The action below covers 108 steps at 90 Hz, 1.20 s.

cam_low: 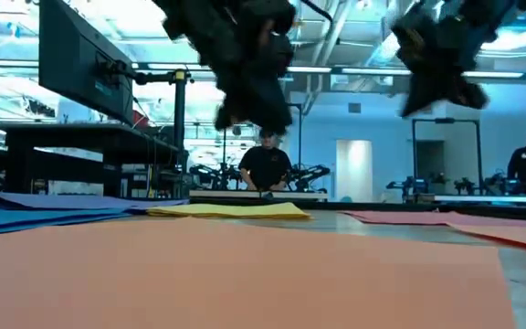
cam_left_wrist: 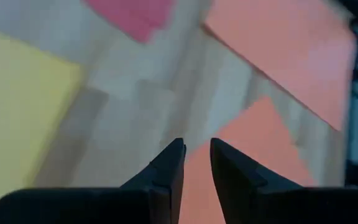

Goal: Organize paper
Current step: Stack the red paper on top of the red paper

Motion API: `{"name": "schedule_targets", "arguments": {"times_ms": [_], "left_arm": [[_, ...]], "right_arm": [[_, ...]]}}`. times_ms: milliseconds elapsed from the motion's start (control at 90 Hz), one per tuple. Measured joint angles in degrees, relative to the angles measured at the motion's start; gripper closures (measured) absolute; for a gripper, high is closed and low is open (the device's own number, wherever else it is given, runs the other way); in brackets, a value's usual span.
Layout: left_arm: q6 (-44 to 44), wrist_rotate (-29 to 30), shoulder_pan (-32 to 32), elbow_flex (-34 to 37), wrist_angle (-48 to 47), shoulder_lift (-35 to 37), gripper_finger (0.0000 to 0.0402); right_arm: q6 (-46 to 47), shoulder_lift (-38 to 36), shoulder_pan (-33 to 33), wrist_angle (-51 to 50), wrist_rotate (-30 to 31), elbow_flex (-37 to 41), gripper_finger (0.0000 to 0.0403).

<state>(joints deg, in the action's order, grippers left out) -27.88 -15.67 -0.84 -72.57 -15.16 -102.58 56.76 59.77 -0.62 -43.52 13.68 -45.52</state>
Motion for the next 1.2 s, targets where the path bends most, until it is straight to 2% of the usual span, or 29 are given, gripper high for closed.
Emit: {"name": "schedule_targets", "arguments": {"times_ms": [67,178,267,411,456,533,667,867,1022,1200], "left_arm": [[0.1,-7.3,-0.3,-0.2,5.5,-3.8,0.0340],[-5.5,-8.0,-2.2,-3.3,7.4,-10.6,0.0340],[-5.6,-5.4,-4.0,-9.0,5.5,-15.3,0.0340],[4.3,2.7,-5.1,-19.7,-8.2,-21.3,0.0340],[7.0,5.5,-5.2,-22.4,-10.9,-23.0,0.0340],[11.0,6.1,-5.4,-24.9,-12.7,-25.4,0.0340],[13.0,5.5,-5.3,-26.1,-11.4,-28.2,0.0340],[14.8,5.5,-5.3,-26.1,-11.3,-28.5,0.0340],[16.6,5.4,-5.2,-26.1,-11.3,-28.5,0.0340],[20.3,6.3,-5.1,-26.1,-10.7,-28.6,0.0340]], "right_arm": [[3.7,0.0,-0.1,-9.0,2.8,0.1,0.0403],[10.9,-0.2,0.4,-18.6,4.2,0.3,0.0403],[14.0,-0.2,1.9,-21.2,3.1,1.3,0.0403],[20.1,-0.1,2.9,-21.2,2.3,3.6,0.0389],[22.2,-0.1,3.0,-21.2,0.3,4.8,0.0379],[23.2,0.0,3.0,-20.5,-4.2,6.6,0.0355],[25.7,0.0,3.7,-21.4,-6.9,7.3,0.0315],[27.7,0.0,3.5,-21.5,-6.4,7.4,0.0281],[27.0,0.3,3.6,-21.5,-7.7,7.4,0.0286],[27.4,3.2,3.7,-21.5,-10.2,7.4,0.0321]]}}
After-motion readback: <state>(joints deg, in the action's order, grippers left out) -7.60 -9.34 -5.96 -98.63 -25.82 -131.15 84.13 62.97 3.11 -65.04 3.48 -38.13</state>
